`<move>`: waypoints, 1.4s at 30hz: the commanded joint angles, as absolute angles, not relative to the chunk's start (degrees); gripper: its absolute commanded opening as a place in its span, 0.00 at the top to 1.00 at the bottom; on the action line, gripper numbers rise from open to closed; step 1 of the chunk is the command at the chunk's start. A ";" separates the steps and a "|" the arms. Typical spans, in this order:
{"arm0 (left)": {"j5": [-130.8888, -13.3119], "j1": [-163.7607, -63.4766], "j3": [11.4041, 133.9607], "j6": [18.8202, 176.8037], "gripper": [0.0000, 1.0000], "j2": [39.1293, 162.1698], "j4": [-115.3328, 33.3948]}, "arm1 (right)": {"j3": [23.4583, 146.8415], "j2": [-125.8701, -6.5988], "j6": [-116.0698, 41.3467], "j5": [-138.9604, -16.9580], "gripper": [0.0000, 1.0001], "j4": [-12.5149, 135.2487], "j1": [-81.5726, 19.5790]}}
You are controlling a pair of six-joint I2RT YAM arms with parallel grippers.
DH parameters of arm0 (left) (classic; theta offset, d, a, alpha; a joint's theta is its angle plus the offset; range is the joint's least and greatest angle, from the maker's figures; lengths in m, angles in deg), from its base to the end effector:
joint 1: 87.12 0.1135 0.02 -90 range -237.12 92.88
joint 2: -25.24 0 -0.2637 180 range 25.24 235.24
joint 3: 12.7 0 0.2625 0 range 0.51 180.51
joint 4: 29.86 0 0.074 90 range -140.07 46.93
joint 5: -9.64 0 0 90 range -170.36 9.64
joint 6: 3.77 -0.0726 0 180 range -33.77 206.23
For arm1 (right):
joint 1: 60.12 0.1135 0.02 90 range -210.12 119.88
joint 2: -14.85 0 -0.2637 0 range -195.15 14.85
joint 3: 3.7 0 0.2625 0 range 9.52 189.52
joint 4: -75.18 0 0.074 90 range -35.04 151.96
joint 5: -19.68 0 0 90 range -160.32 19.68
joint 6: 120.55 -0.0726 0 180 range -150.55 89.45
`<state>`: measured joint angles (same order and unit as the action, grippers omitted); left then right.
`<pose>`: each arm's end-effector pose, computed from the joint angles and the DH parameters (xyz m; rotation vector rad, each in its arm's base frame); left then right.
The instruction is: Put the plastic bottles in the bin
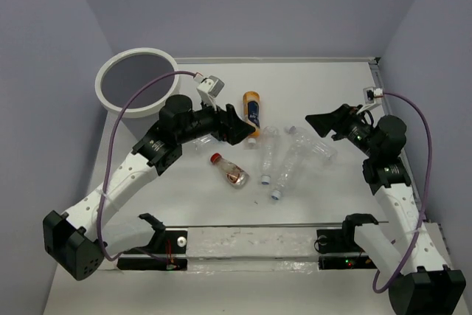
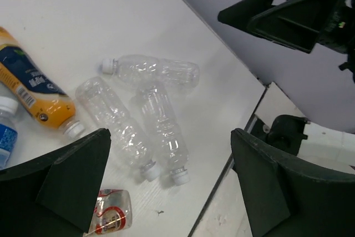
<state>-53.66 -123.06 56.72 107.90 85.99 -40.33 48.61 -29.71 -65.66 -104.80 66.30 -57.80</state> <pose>0.2152 -0.1963 0.3788 0.5920 1.6190 -1.1338 0.2242 0.0502 0.3313 -0.0154 1.6763 0.9759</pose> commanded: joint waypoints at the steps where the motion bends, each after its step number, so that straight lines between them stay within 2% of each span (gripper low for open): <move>1: -62.22 -123.42 59.13 104.61 0.01 87.64 -44.54 | 46.78 -28.48 -64.30 -104.60 0.11 69.87 -57.93; 6: -71.90 -124.29 60.63 100.48 0.01 93.61 -51.32 | 45.03 -27.69 -62.10 -101.52 0.13 70.31 -56.00; 9: -84.62 -126.58 61.95 97.49 0.01 96.78 -54.14 | 44.94 -27.52 -61.40 -100.64 0.13 70.31 -55.99; 16: -96.43 -127.11 62.65 93.36 0.01 107.58 -55.99 | 43.00 -27.95 -61.04 -100.82 0.13 71.45 -55.99; 26: -103.03 -126.93 70.21 86.59 0.01 124.81 -55.64 | 42.04 -29.97 -61.40 -104.42 0.12 72.51 -55.47; 42: -102.16 -124.30 72.23 81.84 0.01 131.41 -55.64 | 41.86 -30.86 -61.40 -105.65 0.11 72.68 -55.47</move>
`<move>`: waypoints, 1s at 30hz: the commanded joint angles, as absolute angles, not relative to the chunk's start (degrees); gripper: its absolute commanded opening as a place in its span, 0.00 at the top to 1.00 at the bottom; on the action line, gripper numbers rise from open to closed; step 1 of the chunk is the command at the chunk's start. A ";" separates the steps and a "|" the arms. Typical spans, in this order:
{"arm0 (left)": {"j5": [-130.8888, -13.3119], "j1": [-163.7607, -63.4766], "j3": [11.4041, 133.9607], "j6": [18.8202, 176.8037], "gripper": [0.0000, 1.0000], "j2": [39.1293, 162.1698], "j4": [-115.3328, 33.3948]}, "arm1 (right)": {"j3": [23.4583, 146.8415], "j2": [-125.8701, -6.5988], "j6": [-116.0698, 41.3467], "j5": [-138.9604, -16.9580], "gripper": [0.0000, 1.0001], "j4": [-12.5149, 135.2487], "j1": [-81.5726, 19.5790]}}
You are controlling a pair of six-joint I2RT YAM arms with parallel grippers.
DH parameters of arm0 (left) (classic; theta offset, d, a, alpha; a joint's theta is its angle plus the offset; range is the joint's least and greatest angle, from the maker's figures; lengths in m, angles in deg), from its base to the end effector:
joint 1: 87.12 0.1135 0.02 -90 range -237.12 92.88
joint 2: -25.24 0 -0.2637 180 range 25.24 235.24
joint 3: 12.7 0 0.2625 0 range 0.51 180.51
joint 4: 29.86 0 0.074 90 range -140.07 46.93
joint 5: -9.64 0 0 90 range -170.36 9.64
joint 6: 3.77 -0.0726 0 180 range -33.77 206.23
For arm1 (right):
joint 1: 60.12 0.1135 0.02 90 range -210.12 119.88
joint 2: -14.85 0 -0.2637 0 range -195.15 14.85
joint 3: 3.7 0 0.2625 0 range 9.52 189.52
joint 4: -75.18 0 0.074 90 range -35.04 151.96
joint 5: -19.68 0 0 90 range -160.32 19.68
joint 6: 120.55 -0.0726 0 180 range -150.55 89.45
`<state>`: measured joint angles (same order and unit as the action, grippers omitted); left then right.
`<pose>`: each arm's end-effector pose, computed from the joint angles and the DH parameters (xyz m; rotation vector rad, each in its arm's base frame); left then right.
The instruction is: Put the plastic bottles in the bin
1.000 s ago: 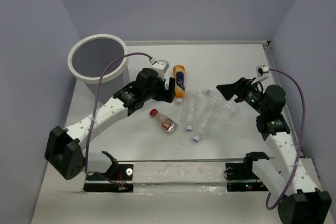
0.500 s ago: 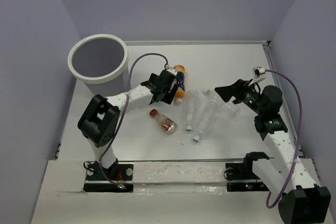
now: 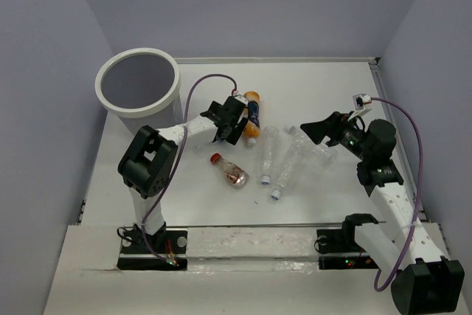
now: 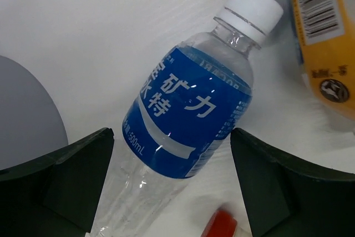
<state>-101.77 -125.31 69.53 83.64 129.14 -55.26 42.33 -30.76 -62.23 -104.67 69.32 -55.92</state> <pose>0.3494 -0.2412 0.1689 0.6462 2.2333 0.1386 0.2277 0.0578 0.2912 -0.0595 1.7413 0.9630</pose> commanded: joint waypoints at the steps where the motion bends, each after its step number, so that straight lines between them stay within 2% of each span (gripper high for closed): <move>1: -102.16 -124.21 72.49 81.84 0.01 131.68 -55.64 | 41.86 -30.86 -61.40 -105.65 0.11 72.68 -55.47; 4: -102.25 -123.77 73.46 81.57 0.03 132.56 -55.47 | 41.86 -30.94 -61.31 -105.65 0.11 72.77 -55.47; 7: -102.34 -123.16 74.16 81.31 0.22 132.73 -54.85 | 41.77 -31.30 -61.40 -105.65 0.11 72.77 -55.47; 11: -102.07 -122.63 74.08 81.31 0.38 132.21 -54.32 | 41.77 -31.56 -61.31 -105.74 0.11 72.77 -55.47; 13: -102.16 -122.63 74.08 81.31 0.43 130.46 -54.67 | 41.68 -31.56 -61.31 -105.56 0.11 72.77 -55.47; 19: -101.20 -122.89 77.23 82.10 0.50 116.58 -55.20 | 41.33 -32.96 -61.66 -106.09 0.11 74.00 -55.47; 22: -98.74 -122.98 79.78 83.15 0.50 107.80 -54.85 | 41.16 -33.58 -61.75 -106.35 0.11 74.62 -55.47; 27: -97.94 -121.76 79.79 86.05 0.50 91.82 -45.90 | 40.98 -34.46 -61.84 -108.99 0.12 76.98 -53.63; 30: -98.82 -118.95 79.70 90.09 0.49 87.39 -42.82 | 41.59 -35.16 -60.79 -108.29 0.12 77.87 -49.24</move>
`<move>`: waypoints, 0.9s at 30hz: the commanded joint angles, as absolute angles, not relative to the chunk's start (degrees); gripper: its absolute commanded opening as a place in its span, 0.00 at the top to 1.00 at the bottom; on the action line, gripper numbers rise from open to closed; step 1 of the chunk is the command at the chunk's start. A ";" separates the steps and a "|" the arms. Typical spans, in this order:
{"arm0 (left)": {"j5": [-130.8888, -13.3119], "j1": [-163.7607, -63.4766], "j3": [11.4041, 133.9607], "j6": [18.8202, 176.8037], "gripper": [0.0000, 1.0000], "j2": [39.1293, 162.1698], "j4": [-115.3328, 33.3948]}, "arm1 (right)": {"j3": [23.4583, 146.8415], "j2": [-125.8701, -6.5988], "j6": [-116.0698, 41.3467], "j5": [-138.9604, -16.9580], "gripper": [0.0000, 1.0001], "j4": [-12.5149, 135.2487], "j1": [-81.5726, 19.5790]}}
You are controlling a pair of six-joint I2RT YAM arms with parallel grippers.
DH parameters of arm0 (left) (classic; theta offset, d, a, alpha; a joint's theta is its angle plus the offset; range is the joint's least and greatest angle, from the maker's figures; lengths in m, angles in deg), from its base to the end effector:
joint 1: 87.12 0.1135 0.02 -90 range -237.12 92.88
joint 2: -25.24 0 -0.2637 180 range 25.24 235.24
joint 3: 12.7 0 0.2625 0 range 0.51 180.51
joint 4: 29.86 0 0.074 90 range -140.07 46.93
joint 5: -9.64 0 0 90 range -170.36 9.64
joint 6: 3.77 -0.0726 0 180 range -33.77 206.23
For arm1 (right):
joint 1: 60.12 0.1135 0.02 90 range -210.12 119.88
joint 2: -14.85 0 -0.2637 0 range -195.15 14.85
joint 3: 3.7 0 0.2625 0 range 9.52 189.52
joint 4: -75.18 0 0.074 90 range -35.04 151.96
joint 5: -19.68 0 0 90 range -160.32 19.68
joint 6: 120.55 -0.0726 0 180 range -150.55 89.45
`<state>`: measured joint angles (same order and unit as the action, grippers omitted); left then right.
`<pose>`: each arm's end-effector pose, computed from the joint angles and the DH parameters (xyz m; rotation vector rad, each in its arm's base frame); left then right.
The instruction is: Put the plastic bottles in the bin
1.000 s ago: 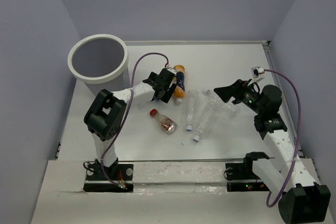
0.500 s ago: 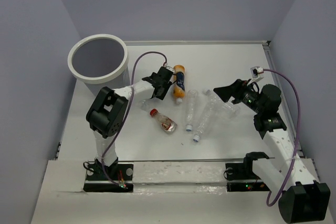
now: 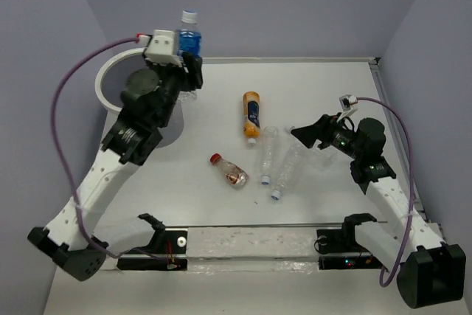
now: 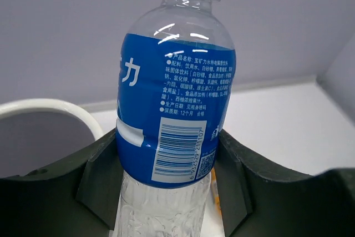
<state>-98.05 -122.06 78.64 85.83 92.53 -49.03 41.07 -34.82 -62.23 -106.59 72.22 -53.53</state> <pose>0.2590 -0.1540 0.4759 0.2094 1.4802 -0.2575 0.2356 0.0705 0.2740 -0.1058 1.7887 1.0253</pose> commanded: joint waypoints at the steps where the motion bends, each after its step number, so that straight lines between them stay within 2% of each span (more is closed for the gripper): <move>1: -100.21 -116.41 80.31 90.45 0.49 85.99 -41.50 | 42.55 -36.12 -59.39 -106.46 0.12 76.65 -47.92; 11: -101.45 -95.31 78.13 98.62 0.44 88.61 -32.37 | 52.30 -47.44 -52.09 -94.16 0.12 70.85 -26.85; 15: -103.74 -92.93 76.37 98.63 0.44 92.03 -30.69 | 60.90 -54.99 -47.17 -88.35 0.11 65.05 -18.57; 19: -108.65 -92.13 70.49 97.57 0.42 92.13 -26.65 | 68.64 -64.65 -42.08 -82.55 0.05 56.98 -11.45; 20: -109.27 -91.78 68.21 97.83 0.38 91.87 -25.07 | 70.15 -66.61 -41.36 -80.36 0.04 55.91 -9.00; 22: -109.45 -90.90 66.70 98.45 0.24 91.78 -24.27 | 74.45 -72.76 -39.61 -77.80 0.02 53.27 -6.96; 23: -109.37 -90.81 66.26 98.28 0.10 91.86 -24.35 | 75.95 -74.69 -39.08 -75.70 0.02 52.30 -5.21; 24: -109.19 -90.72 66.26 98.10 0.04 91.95 -24.61 | 77.35 -76.54 -38.64 -74.90 0.02 51.51 -4.50; 27: -107.26 -90.81 66.26 98.62 0.01 90.38 -25.58 | 81.58 -82.79 -37.84 -71.55 0.02 48.87 -3.18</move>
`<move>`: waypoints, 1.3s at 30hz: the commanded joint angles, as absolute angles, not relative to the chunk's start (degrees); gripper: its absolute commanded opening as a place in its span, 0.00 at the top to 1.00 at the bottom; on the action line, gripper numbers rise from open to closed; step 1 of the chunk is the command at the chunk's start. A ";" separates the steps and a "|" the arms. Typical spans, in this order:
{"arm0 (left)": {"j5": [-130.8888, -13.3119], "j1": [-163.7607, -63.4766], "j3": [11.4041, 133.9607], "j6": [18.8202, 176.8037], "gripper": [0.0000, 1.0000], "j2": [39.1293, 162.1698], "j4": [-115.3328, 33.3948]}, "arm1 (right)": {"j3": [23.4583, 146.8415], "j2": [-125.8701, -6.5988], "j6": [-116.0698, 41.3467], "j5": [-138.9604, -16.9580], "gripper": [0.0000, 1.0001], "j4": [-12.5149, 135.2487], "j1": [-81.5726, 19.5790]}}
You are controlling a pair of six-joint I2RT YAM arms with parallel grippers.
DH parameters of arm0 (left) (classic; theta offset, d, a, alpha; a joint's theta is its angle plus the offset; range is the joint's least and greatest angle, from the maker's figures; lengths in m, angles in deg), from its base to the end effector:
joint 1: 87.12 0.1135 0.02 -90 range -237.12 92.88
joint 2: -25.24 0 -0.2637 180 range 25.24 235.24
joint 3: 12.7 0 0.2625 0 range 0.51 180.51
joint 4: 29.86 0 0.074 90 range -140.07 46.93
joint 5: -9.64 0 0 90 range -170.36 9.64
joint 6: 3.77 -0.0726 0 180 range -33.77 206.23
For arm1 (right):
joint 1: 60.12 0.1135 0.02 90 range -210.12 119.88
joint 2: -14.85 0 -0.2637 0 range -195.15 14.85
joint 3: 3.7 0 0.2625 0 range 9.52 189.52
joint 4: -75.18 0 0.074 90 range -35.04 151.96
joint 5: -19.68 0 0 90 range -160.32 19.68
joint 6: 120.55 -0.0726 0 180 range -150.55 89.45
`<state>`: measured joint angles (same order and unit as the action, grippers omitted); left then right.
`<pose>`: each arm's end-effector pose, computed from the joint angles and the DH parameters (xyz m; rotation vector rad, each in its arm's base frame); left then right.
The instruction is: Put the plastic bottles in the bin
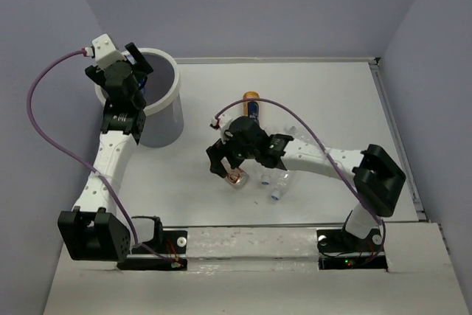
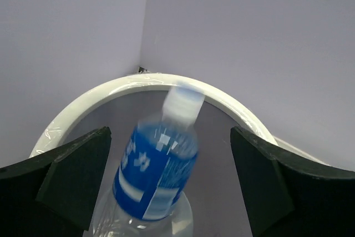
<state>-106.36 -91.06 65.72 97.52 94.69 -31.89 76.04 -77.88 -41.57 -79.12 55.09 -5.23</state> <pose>0.3264 0.0094 0.4182 -0.4590 1.3891 0.1121 0.2270 0.3422 0.2383 -0.9307 2.0589 0.8114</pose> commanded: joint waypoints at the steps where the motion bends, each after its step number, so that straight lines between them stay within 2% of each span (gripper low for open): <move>1: -105.60 -90.81 66.17 99.15 0.01 89.41 -25.76 | 82.11 -84.98 -38.02 -71.03 0.02 48.00 -3.17; 9: -92.16 -91.25 64.68 107.05 0.01 78.17 -31.45 | 84.48 -91.49 -38.11 -68.29 0.09 45.62 -2.64; 12: -82.76 -91.51 61.69 108.81 0.01 73.77 -34.36 | 85.54 -93.96 -37.93 -67.60 0.12 44.74 -1.42; 15: -70.99 -91.69 57.49 109.52 0.01 69.04 -36.38 | 86.68 -96.07 -38.63 -66.28 0.22 44.30 -0.80; 16: -68.17 -91.60 56.16 109.61 0.01 67.53 -36.57 | 86.94 -96.07 -39.15 -65.75 0.34 44.21 -0.80; 21: -47.71 -91.60 49.47 111.80 0.01 58.49 -36.66 | 89.14 -95.46 -40.39 -64.61 0.67 44.65 -0.80; 23: -43.29 -91.69 48.16 113.03 0.01 56.19 -36.74 | 89.32 -93.45 -40.83 -65.22 0.73 44.73 -0.80; 27: -33.81 -91.60 47.36 118.28 0.01 52.94 -35.35 | 86.61 -84.51 -42.06 -66.53 0.79 49.02 -0.80; 30: -28.09 -92.04 44.55 128.21 0.01 51.44 -21.14 | 87.12 -78.78 -42.15 -66.63 0.81 51.23 -0.80; 32: -27.01 -92.74 45.07 133.24 0.01 51.87 -16.89 | 89.84 -77.53 -41.71 -67.24 0.82 52.91 -0.80; 39: -37.28 -96.52 58.69 120.78 0.01 50.39 -33.92 | 105.91 -81.56 -37.93 -66.28 0.83 58.88 -0.80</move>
